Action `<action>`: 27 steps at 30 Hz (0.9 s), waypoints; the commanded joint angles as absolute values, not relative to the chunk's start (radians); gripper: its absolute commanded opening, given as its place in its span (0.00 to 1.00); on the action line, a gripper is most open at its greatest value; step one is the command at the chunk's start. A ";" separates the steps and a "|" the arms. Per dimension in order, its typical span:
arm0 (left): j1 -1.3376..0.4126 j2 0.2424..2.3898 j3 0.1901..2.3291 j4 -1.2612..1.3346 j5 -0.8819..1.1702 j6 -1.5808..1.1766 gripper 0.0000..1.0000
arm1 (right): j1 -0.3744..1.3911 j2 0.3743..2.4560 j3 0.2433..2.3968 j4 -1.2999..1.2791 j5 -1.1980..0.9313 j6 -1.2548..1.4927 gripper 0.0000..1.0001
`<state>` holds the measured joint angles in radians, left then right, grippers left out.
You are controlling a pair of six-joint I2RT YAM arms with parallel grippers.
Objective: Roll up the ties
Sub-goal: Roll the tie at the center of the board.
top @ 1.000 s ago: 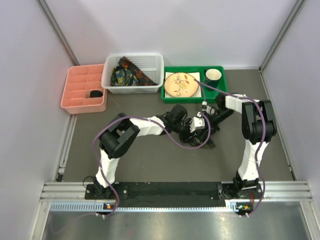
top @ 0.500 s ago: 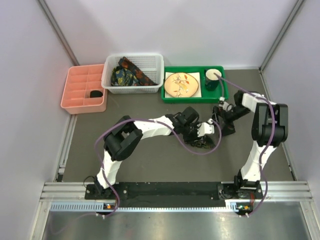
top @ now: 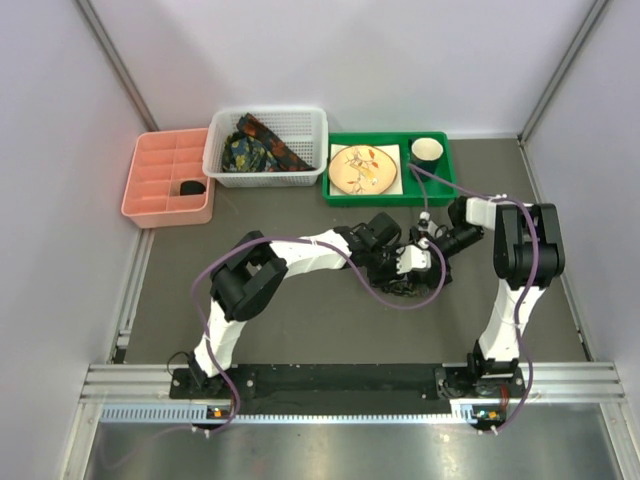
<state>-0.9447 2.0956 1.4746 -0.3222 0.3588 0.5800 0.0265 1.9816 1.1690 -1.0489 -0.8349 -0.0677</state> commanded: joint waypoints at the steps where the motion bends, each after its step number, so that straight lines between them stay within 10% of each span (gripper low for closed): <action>1: -0.948 2.181 1.433 -0.434 0.282 0.615 0.04 | 0.028 1.974 1.146 -0.873 -0.865 -0.118 0.97; 19: -0.946 2.172 1.420 -0.417 0.302 0.597 0.08 | 0.041 1.925 1.126 -0.767 -0.884 -0.054 0.25; 21: -0.945 2.172 1.422 -0.416 0.301 0.588 0.18 | 0.043 1.933 1.138 -0.788 -0.900 -0.063 0.02; 27: -0.908 2.105 1.391 -0.327 0.331 0.522 0.69 | 0.043 1.907 1.131 -0.813 -0.884 -0.094 0.00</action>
